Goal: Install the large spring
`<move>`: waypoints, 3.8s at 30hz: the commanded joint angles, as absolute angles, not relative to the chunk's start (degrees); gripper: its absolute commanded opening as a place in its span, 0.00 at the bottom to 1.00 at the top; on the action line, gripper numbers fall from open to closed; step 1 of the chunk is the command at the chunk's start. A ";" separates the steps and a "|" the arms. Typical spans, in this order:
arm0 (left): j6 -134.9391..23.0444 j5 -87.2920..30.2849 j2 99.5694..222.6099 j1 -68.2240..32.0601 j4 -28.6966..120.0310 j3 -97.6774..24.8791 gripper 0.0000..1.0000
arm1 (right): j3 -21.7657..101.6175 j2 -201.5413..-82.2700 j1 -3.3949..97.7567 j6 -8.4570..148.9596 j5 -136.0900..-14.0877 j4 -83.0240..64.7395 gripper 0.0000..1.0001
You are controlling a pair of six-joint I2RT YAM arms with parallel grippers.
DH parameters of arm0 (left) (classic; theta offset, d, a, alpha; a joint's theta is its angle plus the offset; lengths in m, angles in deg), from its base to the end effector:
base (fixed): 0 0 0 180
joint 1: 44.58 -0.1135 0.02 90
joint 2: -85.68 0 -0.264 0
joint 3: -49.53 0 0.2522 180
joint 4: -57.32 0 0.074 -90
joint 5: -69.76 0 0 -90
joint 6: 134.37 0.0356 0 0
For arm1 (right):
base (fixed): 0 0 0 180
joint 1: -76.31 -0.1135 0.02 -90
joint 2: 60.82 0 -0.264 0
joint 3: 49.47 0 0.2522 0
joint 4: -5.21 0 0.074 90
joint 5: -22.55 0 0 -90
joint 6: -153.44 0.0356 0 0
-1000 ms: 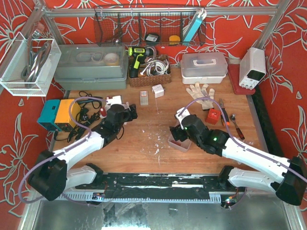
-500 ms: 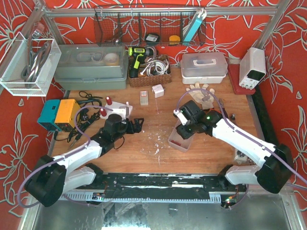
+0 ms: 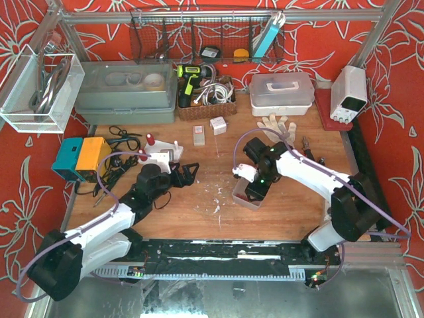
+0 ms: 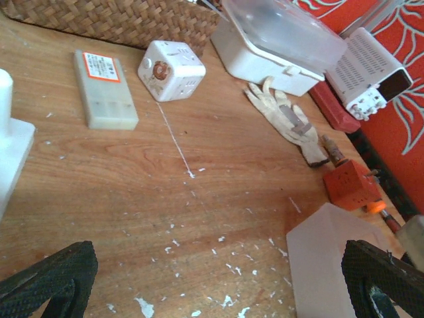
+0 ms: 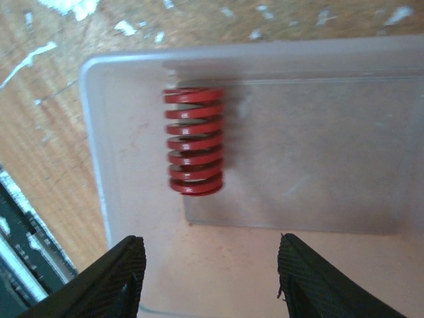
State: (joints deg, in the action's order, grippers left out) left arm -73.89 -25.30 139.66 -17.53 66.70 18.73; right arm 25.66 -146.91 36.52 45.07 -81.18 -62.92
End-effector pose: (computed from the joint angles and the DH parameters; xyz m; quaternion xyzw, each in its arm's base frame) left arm 0.1793 -0.0951 0.2016 0.0103 0.7866 -0.3227 0.5264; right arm 0.2022 0.1794 0.2223 -0.4903 0.8582 0.1345 0.0706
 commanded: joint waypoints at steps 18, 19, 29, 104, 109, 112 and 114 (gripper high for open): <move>-76.09 -27.68 136.17 -16.46 68.58 19.51 1.00 | 28.99 -158.01 39.26 38.68 -92.57 -62.90 0.57; -76.03 -27.63 136.08 -16.46 68.53 19.58 1.00 | 28.98 -158.56 39.30 39.17 -92.52 -62.34 0.57; -75.71 -26.81 136.16 -16.47 67.99 19.46 1.00 | 26.99 -162.25 39.24 44.68 -82.05 -55.63 0.56; -80.43 -51.03 145.65 -13.19 63.43 5.52 0.62 | 2.09 -130.95 21.03 55.41 -69.02 5.34 0.00; -81.41 -53.18 149.35 -12.60 64.72 4.15 0.62 | 1.60 -130.96 20.94 56.53 -70.31 7.01 0.00; -81.33 -53.27 150.97 -12.19 64.42 3.21 0.60 | 1.40 -130.75 20.69 56.52 -70.57 7.35 0.00; -81.73 -53.39 151.75 -12.16 64.73 2.99 0.59 | 1.36 -130.70 20.69 56.38 -70.97 7.45 0.00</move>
